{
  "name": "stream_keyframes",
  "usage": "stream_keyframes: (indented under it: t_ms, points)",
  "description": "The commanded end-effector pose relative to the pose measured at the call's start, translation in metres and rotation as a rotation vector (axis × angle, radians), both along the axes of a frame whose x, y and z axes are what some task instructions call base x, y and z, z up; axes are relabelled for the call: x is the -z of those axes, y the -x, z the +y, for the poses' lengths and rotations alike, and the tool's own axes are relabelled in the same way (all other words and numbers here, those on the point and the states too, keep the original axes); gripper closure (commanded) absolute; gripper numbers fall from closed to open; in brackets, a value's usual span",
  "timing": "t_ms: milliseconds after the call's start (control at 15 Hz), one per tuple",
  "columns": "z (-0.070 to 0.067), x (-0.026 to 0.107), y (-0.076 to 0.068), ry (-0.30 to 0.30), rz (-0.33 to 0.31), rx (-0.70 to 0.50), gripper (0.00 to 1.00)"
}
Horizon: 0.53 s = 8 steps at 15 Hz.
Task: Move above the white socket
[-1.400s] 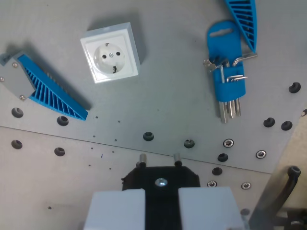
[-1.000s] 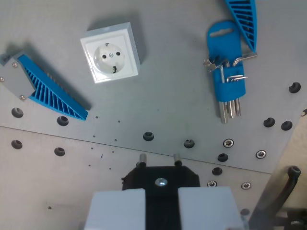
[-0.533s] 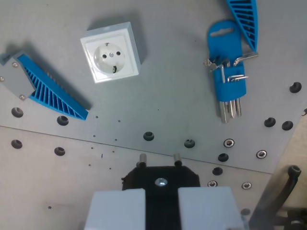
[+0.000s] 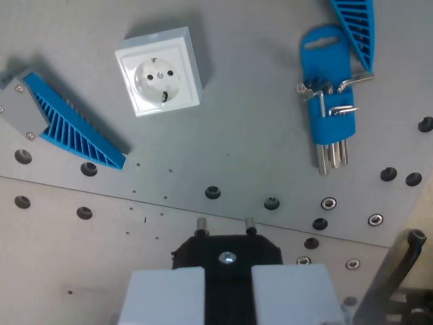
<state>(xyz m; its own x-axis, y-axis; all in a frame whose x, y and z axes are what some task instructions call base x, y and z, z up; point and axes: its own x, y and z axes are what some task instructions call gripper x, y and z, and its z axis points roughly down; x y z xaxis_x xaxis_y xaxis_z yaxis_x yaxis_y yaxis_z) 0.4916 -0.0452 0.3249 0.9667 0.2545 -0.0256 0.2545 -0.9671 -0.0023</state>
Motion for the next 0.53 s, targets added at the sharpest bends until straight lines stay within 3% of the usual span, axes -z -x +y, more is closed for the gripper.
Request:
stream_keyframes:
  t_ms: [67,533]
  points:
    - [0.003,0.013,0.004,-0.007,-0.083,-0.042,1.0]
    - [0.01,0.043,0.007,-0.014,-0.081,-0.078,1.0]
